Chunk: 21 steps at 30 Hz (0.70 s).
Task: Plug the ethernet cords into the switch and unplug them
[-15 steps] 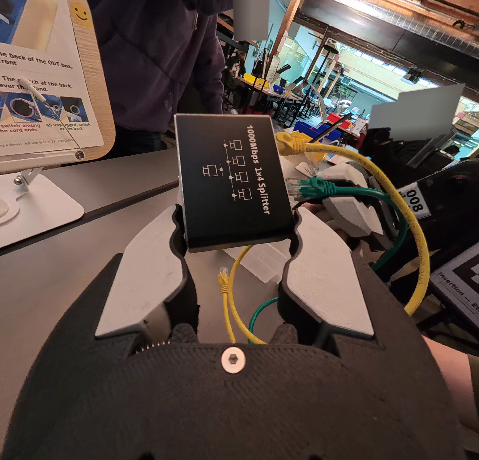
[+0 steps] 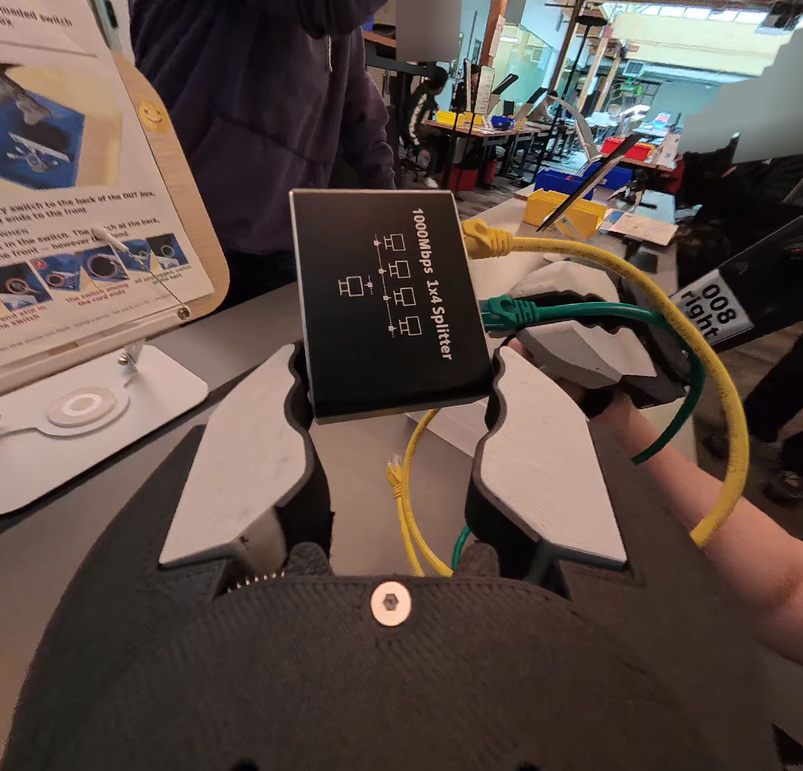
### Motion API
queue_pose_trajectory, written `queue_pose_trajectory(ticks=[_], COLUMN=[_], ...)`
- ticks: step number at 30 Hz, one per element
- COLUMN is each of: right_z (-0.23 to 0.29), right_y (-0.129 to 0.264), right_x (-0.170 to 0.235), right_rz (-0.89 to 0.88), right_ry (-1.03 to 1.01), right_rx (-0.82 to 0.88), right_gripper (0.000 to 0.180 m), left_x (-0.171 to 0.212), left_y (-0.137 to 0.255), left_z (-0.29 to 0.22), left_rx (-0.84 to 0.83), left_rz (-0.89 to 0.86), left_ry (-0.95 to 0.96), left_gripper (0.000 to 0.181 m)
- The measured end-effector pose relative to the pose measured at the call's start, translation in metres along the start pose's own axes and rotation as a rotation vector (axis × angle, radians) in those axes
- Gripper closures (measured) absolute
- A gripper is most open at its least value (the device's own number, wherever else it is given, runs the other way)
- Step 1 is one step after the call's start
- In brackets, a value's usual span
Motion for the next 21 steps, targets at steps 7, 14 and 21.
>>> queue_pose_trajectory(ticks=[7,14,21], right_z=[0.003,0.003,0.008], right_y=[0.004,0.003,-0.007], right_x=[-0.004,-0.009,0.011], right_rz=[-0.022,-0.048,0.05], right_ry=[0.044,0.034,0.022], right_rx=[0.01,0.014,-0.013], right_gripper=[0.168,0.168,0.168], left_x=[0.001,0.002,0.003], left_y=[0.003,0.004,0.007], left_z=[-0.008,-0.013,0.007], left_rx=[-0.029,-0.039,-0.165], left_rz=[0.009,0.025,0.017], left_ry=[-0.076,-0.114,-0.174], left_gripper=[0.102,0.101,0.102])
Point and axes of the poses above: each gripper's, where its closed fingertips meet, y back along the fingers, x out of its underside, z = x × y across the jaws, the point moved 2 cm from there along y, back along the fingers, and after that the axes turned 13 degrees about y, right-handed, at the moved point
